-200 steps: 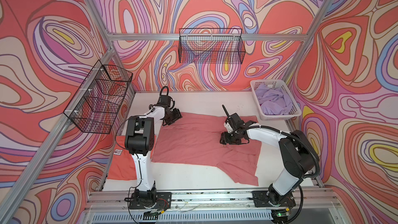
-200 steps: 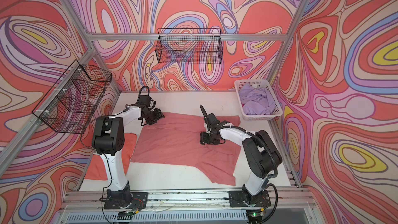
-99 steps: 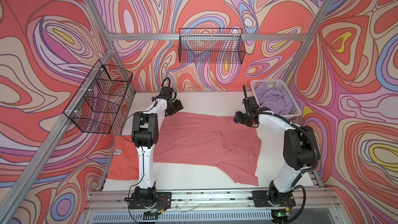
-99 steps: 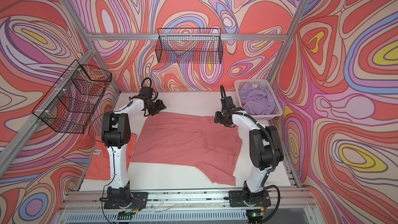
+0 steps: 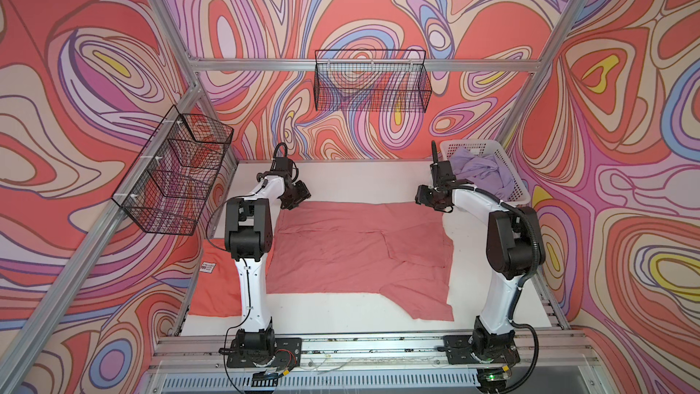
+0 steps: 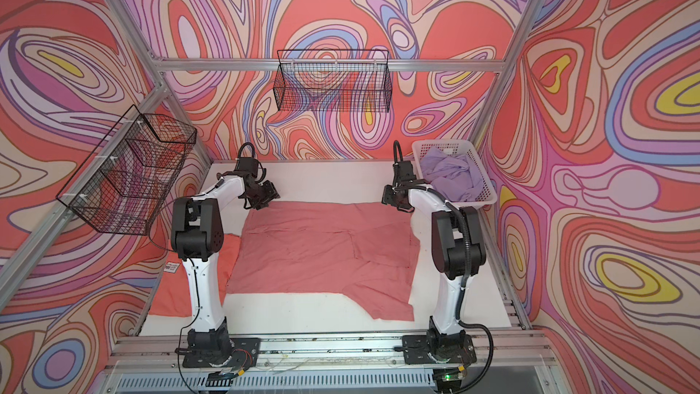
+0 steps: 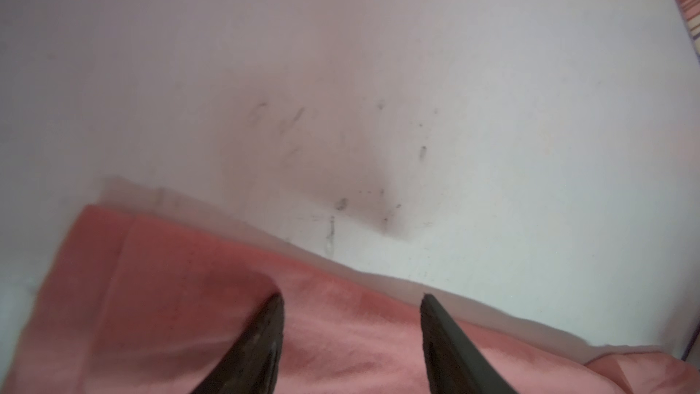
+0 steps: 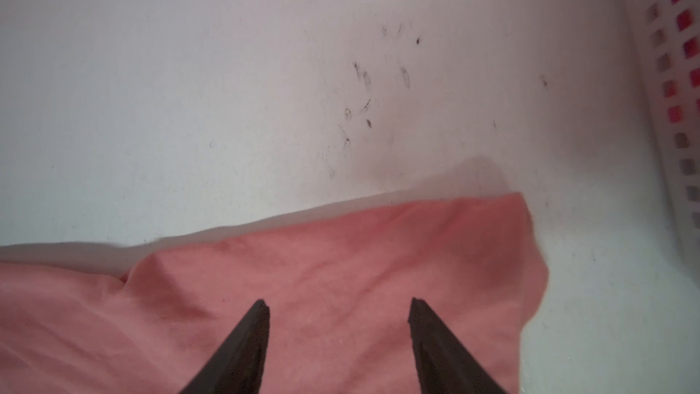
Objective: Fold and stack the t-shirts
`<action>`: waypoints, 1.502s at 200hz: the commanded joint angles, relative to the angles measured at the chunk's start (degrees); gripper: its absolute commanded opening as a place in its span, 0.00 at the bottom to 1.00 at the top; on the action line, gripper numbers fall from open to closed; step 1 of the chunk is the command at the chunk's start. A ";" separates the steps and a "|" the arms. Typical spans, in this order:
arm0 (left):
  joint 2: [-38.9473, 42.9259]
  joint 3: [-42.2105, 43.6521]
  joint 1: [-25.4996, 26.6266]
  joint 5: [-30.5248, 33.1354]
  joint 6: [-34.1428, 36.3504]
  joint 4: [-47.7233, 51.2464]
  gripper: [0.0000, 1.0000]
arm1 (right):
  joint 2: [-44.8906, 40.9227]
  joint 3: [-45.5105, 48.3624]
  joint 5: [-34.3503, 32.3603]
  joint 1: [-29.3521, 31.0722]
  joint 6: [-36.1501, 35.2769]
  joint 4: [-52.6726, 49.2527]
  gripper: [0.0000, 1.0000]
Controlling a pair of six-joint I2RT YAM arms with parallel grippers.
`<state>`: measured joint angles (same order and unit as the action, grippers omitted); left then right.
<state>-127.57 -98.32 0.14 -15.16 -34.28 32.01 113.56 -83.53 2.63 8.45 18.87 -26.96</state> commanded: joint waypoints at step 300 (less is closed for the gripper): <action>-3.55 -12.86 0.45 -5.40 -0.30 2.25 0.85 | 10.69 -19.02 -2.43 -6.01 -4.90 -4.68 0.65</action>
<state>-136.22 -113.65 0.19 -19.84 -34.74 34.68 131.44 -103.13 -0.73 2.63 14.87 -31.07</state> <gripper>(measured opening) 0.806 0.643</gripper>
